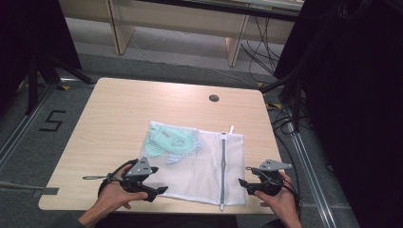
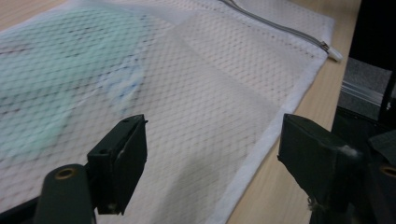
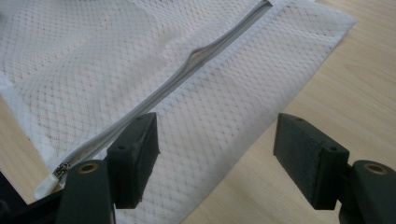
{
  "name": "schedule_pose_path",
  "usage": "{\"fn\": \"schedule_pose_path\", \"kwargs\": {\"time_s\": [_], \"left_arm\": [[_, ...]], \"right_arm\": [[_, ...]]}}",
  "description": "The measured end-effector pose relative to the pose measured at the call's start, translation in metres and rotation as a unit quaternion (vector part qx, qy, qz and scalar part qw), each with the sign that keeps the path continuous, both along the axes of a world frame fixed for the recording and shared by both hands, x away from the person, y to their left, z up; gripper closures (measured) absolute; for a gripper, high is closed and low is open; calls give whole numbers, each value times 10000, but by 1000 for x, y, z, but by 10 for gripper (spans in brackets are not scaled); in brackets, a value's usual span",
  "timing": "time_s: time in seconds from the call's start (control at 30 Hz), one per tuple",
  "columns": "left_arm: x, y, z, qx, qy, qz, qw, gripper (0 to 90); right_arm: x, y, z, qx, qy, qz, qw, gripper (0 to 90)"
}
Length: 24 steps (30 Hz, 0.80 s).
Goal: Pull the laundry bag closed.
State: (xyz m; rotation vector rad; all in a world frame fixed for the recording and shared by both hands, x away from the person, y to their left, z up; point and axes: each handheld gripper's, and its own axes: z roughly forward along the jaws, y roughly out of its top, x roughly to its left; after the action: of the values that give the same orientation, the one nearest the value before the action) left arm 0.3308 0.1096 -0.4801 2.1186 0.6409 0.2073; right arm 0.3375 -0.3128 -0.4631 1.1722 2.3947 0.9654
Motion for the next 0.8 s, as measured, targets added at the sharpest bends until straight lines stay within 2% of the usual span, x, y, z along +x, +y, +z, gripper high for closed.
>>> {"fn": "schedule_pose_path", "kwargs": {"time_s": [0.07, 0.1, 0.13, 0.17, 0.2, 0.23, 0.27, 0.33, 0.4, 0.43, 0.47, 0.5, 0.57, 0.6, 0.67, 0.7, 0.73, 0.77, 0.8], "left_arm": [[-2, -10, -2, -17, 18, -151, 9999, 256], [-2, -19, -4, 70, -9, -369, 9993, 274], [-2, -19, -4, 70, -9, -369, 9993, 286], [-4, -26, -6, 53, -14, -485, 9988, 286], [-5, -31, -7, 149, -11, -587, 9982, 293], [-5, -35, -7, 170, -4, -679, 9976, 321], [-6, -40, -8, 238, 17, -767, 9968, 326], [-6, -49, -9, 290, 13, -930, 9952, 328], [-7, -57, -10, 292, 22, -1015, 9944, 343], [-7, -60, -11, 261, 0, -1044, 9942, 346], [-8, -64, -12, 251, 10, -1094, 9937, 350], [-9, -71, -14, 282, 44, -1257, 9917, 358], [-10, -76, -15, 289, 63, -1328, 9907, 369], [-10, -79, -15, 333, 55, -1391, 9897, 376], [-10, -87, -17, 335, 81, -1478, 9884, 380], [-10, -94, -20, 296, 104, -1513, 9880, 384], [-10, -94, -20, 296, 104, -1513, 9880, 386], [-9, -100, -21, 338, 76, -1573, 9869, 388], [-9, -104, -22, 331, 73, -1594, 9866, 393]], "right_arm": [[1, 0, -1, -24, -93, 90, 9999, 322], [0, 0, 0, -6, -21, 56, 10000, 323], [0, 0, 0, -6, -21, 56, 10000, 323], [0, 1, -1, -12, -53, 70, 10000, 323], [0, 1, 0, -11, -13, 50, 10000, 323], [2, 1, -2, -13, -138, 112, 9998, 324], [1, 2, -1, 31, -38, 67, 10000, 324], [1, 2, -1, 37, -45, 69, 10000, 324], [0, 3, -2, 6, -67, 78, 9999, 324], [0, 3, -1, 26, 26, 69, 10000, 324], [0, 2, -1, -34, 9, 110, 9999, 324], [0, 3, 0, -14, 30, 118, 9999, 325], [-2, 5, -1, 61, 22, 30, 10000, 324], [1, 3, -1, -58, -73, 187, 9998, 324], [-1, 5, -1, 18, 38, 82, 10000, 324], [1, 4, -1, -6, -60, 137, 9999, 324], [1, 4, -1, -6, -60, 137, 9999, 324], [-1, 5, -1, 40, 18, 94, 9999, 324], [0, 5, -2, 29, -20, 125, 9999, 324]]}}
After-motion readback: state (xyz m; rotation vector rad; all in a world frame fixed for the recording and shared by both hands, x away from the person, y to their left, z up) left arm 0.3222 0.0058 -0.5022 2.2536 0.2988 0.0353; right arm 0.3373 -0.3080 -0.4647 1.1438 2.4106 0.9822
